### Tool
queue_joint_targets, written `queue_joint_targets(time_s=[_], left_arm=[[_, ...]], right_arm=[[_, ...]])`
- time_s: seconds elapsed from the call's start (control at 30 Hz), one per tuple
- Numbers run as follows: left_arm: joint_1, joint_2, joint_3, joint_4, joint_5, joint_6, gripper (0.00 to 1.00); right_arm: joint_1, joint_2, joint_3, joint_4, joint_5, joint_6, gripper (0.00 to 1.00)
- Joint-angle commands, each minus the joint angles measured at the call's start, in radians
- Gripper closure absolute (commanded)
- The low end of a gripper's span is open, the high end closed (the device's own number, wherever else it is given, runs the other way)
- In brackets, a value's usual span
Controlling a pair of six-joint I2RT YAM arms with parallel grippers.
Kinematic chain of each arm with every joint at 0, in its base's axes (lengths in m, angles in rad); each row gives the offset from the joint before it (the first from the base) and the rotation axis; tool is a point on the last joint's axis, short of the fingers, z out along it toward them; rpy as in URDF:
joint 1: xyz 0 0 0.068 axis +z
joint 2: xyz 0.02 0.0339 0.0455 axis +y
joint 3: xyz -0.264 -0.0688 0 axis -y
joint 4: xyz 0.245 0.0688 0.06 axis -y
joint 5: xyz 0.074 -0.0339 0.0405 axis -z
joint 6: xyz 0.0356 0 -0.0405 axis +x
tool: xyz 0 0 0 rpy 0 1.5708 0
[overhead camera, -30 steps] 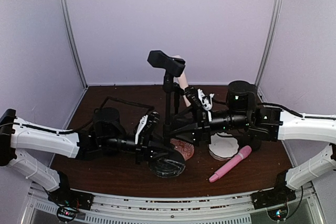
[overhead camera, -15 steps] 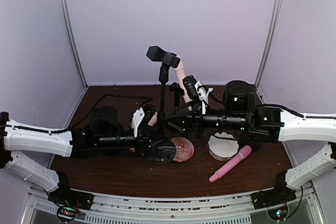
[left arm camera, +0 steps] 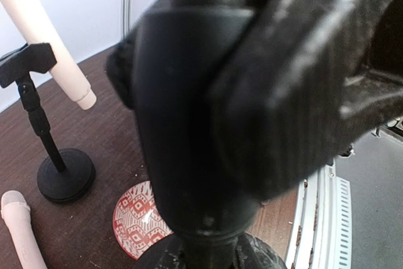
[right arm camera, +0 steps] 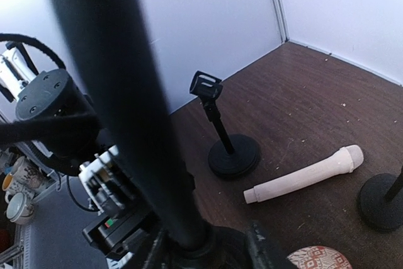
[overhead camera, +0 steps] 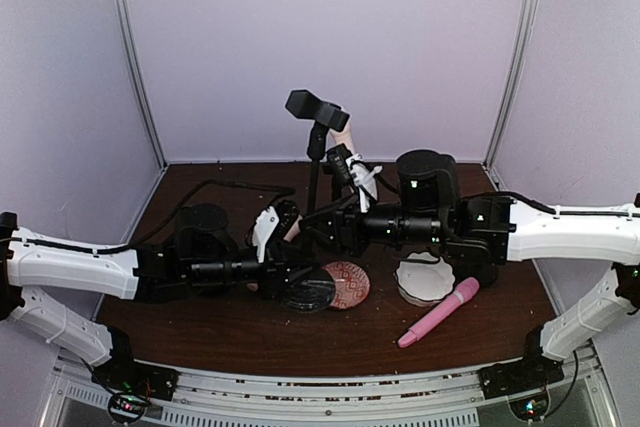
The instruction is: Attach the microphones to the stand
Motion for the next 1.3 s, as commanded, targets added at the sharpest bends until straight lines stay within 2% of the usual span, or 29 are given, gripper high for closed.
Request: queue_joint_targets(time_s=[0.0, 0.13, 0.2, 0.33, 0.4, 0.53, 0.63, 0.73, 0.87, 1.1, 1.27], left_arm=[[-0.006, -0.01, 0.049, 0.104, -0.007, -0.002, 1.0], [-0.006, -0.016, 0.034, 0.124, 0.002, 0.0, 1.0], [-0.003, -0.018, 0.02, 0.152, 0.062, 0.03, 1.0], [0.009, 0.006, 0.03, 0.153, 0.326, 0.112, 1.0], [0.017, 0.019, 0.035, 0.157, 0.432, 0.118, 1.0], [0.02, 0.023, 0.038, 0.166, 0.506, 0.116, 1.0], [0.02, 0.021, 0.029, 0.207, 0.522, 0.092, 1.0], [0.02, 0.014, 0.021, 0.229, 0.522, 0.088, 1.0], [0.02, 0.008, 0.014, 0.224, 0.518, 0.095, 1.0], [0.019, 0.009, 0.007, 0.226, 0.479, 0.1, 1.0], [0.02, 0.018, 0.015, 0.207, 0.369, 0.093, 1.0]], right_arm=[[0.003, 0.01, 0.034, -0.044, 0.003, 0.028, 0.71], [-0.012, 0.009, 0.024, -0.044, -0.055, 0.002, 0.99], [-0.034, 0.002, -0.005, 0.007, -0.187, -0.063, 1.0], [-0.045, -0.016, -0.102, 0.111, -0.351, -0.243, 1.0], [-0.059, -0.015, -0.131, 0.128, -0.416, -0.283, 1.0], [-0.098, -0.018, -0.185, 0.199, -0.524, -0.268, 1.0], [-0.113, -0.018, -0.185, 0.181, -0.553, -0.275, 1.0], [-0.124, -0.024, -0.17, 0.101, -0.533, -0.317, 0.93], [-0.161, -0.059, -0.186, 0.051, -0.431, -0.332, 0.76], [-0.244, -0.123, -0.231, 0.038, -0.361, -0.292, 0.61], [-0.239, -0.138, -0.249, 0.074, -0.42, -0.255, 0.55]])
